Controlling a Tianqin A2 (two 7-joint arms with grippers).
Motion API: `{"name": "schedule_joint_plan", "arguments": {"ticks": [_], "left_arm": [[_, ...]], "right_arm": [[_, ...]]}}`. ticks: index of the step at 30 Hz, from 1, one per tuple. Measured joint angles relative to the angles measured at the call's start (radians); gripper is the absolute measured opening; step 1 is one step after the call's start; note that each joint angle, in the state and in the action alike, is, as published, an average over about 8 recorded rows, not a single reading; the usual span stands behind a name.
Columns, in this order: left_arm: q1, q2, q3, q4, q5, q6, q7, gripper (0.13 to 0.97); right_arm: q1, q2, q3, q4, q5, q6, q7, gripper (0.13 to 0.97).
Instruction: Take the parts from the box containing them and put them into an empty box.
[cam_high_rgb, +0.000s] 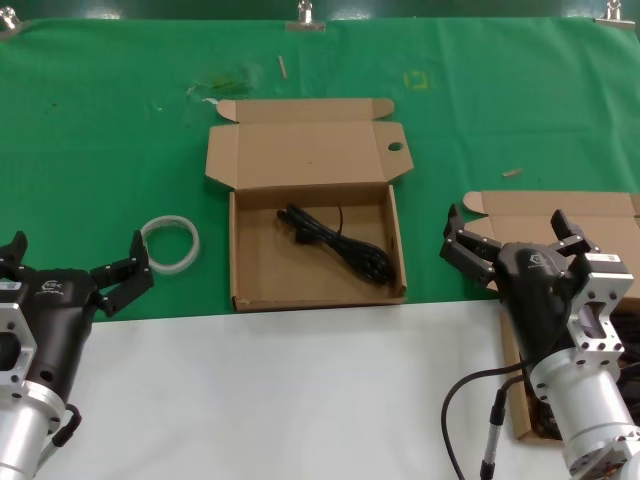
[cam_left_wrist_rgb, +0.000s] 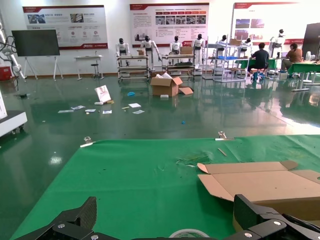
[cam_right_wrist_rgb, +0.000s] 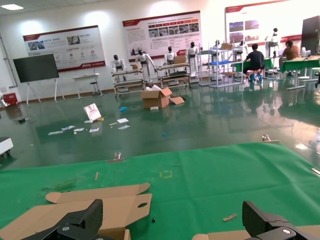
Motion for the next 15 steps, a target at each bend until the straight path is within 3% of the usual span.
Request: {"name": "schedule_joint_plan", "arguments": {"ticks": [15], "left_arm": [[0.000,0.000,0.000,0.000,0.000,0.000,0.000,0.966]], "right_arm": [[0.000,0.000,0.000,0.000,0.000,0.000,0.000,0.966]]}}
